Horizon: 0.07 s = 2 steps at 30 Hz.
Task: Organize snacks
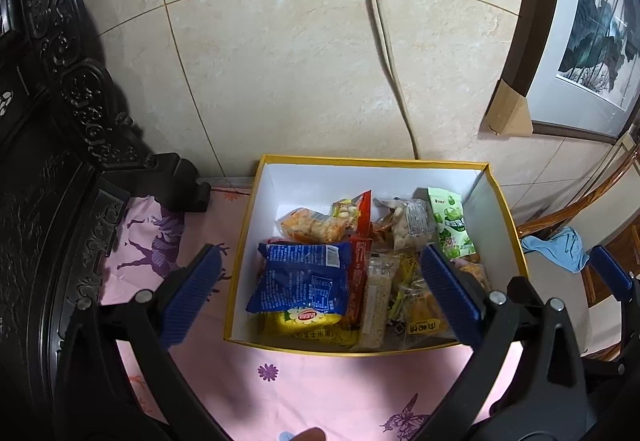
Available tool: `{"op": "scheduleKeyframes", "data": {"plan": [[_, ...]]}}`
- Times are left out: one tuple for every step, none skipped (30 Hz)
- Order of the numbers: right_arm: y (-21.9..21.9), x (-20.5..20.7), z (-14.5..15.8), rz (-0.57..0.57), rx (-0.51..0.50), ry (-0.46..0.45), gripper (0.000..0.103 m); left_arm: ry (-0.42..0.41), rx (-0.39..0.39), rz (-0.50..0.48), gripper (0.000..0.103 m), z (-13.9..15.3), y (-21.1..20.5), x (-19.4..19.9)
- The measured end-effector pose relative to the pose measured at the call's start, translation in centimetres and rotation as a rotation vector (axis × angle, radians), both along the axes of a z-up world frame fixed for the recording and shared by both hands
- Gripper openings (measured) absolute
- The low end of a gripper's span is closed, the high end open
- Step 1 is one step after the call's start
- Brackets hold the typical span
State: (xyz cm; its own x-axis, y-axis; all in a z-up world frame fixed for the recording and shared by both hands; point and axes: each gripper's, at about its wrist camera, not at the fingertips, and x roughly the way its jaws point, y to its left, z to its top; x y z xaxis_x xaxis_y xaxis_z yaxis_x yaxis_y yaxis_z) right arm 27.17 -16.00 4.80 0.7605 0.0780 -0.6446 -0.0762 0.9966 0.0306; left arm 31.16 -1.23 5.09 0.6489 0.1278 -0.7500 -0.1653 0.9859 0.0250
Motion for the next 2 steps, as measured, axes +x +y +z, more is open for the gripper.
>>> {"op": "scheduleKeyframes", "data": {"plan": [[0.03,-0.02,0.0,0.0,0.0,0.0,0.102,0.002,-0.001,0.0,0.101,-0.03,0.0,-0.02],[0.04,-0.04,0.01,0.001,0.001,0.0,0.102,0.003,-0.002,0.0,0.101,-0.05,0.01,-0.02]]}}
